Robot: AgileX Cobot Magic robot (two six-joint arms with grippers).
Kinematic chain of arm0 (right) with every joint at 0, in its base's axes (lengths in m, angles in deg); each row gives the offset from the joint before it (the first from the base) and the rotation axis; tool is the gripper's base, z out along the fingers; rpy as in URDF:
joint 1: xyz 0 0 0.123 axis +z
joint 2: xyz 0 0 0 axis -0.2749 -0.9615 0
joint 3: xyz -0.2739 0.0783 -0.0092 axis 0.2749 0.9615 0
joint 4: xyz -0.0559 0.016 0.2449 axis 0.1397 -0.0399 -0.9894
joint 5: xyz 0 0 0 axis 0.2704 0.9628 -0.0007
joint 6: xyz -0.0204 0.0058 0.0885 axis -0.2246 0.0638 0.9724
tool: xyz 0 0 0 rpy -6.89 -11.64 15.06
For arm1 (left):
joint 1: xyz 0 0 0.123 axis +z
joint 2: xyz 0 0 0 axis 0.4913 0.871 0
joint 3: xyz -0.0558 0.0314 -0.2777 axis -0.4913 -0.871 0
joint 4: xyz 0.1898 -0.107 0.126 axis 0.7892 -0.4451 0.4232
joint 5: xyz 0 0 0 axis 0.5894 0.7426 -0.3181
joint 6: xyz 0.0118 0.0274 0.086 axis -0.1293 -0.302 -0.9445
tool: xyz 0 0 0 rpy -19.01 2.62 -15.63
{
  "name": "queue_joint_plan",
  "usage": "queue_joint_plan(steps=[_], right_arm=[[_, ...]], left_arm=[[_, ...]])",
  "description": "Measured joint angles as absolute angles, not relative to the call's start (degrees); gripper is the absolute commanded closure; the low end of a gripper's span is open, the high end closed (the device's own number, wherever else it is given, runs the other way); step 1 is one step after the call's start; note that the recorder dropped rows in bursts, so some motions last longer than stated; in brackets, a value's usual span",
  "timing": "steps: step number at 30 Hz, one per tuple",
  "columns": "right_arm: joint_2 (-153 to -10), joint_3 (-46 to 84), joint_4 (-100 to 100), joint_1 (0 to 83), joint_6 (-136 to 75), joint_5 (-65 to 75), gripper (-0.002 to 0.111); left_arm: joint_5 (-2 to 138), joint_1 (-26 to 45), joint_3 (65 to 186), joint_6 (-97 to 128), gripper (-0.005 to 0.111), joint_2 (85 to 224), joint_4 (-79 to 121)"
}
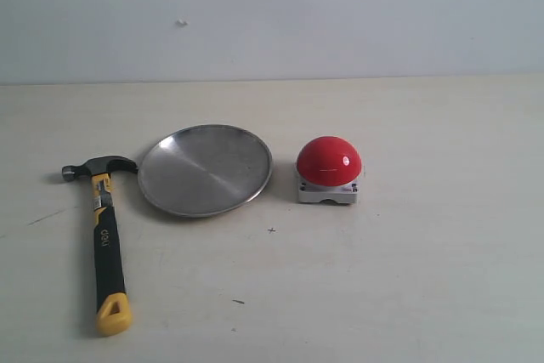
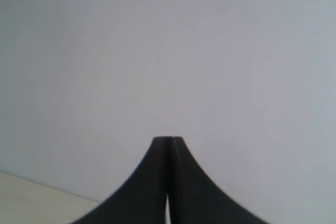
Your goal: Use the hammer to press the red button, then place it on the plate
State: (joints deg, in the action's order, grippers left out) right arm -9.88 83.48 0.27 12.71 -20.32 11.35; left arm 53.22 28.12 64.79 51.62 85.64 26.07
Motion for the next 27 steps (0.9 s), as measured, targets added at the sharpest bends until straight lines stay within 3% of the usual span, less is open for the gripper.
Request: queue_joint_plan(steps=[3,7,10,17,24,27], right_arm=[[-9.88,83.48,0.27,12.71,-20.32,11.35,0.108],[-9.88,83.48,0.27,12.71,-20.32,11.35,0.108],[-9.88,83.48,0.27,12.71,-20.32,11.35,0.108],[-9.88,83.48,0.27,12.71,-20.32,11.35,0.108],[-9.88,83.48,0.27,12.71,-20.32,11.35,0.108],[-9.88,83.48,0.27,12.71,-20.32,11.35,0.108]], left_arm=[[51.09,28.12,66.05,53.49,0.107,92.05,25.95],[55.01,28.78,78.84,52.25,0.107,109.37,25.95],[71.69,28.78,93.78,47.9,0.107,127.56,25.95],[98.48,28.78,112.82,36.6,0.107,150.92,26.05],[108.22,28.78,120.67,32.91,0.106,163.72,20.55],[115.03,28.78,123.84,32.19,0.097,169.95,17.03]])
